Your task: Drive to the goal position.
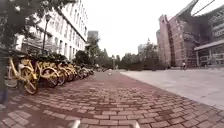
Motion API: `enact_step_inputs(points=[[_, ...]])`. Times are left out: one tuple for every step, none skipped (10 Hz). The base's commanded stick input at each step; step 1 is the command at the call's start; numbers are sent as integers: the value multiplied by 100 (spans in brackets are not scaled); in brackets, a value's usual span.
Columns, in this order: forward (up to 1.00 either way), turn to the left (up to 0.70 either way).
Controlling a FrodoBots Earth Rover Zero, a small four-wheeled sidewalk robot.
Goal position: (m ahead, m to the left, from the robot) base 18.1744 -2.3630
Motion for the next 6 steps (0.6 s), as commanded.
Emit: enact_step_inputs(points=[[70, 0], [70, 0], [70, 0], [70, 0], [70, 0], [70, 0]])
